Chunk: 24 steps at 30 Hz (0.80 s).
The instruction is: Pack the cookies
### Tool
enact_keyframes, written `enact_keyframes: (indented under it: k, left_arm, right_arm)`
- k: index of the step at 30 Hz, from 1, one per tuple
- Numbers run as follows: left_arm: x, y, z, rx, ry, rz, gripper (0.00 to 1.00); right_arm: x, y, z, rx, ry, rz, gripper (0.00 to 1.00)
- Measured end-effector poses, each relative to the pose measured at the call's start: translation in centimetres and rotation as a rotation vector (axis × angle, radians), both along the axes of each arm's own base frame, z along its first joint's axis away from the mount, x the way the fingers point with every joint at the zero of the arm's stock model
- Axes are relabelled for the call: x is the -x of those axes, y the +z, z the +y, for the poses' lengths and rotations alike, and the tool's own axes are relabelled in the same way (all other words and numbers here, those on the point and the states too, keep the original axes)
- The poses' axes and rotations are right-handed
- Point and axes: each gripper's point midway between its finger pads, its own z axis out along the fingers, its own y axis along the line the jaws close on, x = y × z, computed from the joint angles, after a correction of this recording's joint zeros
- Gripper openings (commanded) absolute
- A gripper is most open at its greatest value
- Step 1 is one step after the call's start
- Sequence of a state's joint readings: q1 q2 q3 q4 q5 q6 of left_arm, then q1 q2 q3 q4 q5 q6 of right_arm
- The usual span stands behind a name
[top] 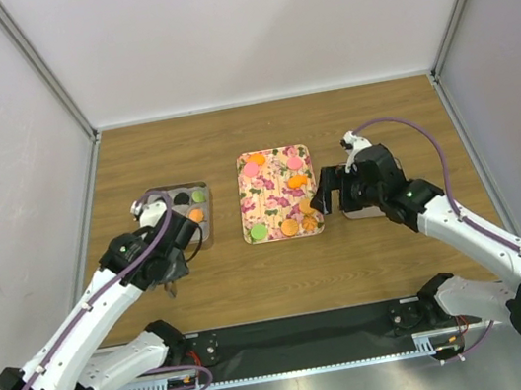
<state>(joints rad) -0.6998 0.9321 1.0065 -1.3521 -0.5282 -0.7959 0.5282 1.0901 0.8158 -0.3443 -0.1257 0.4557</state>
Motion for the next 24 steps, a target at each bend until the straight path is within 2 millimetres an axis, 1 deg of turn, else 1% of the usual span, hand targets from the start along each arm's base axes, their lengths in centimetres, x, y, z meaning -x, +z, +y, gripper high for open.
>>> enact_keyframes:
  k: [5,9,24]
  left_arm:
    - [0.1,-0.7,1.3,-0.012,0.065,0.025,0.41]
    - [0.1,-1.1,2.0,-0.018,0.094,0.038,0.41]
    - [-1.2,-1.8,2.4,-0.016,0.119,0.055,0.41]
  right_arm:
    - [0.5,-1.0,0.2,-0.006,0.018,0.022,0.95]
    - [0.6,-1.1,0.3,-0.012,0.026,0.024,0.95]
    - [1.2,-1.5,0.8,-0.011,0.048,0.031,0.95]
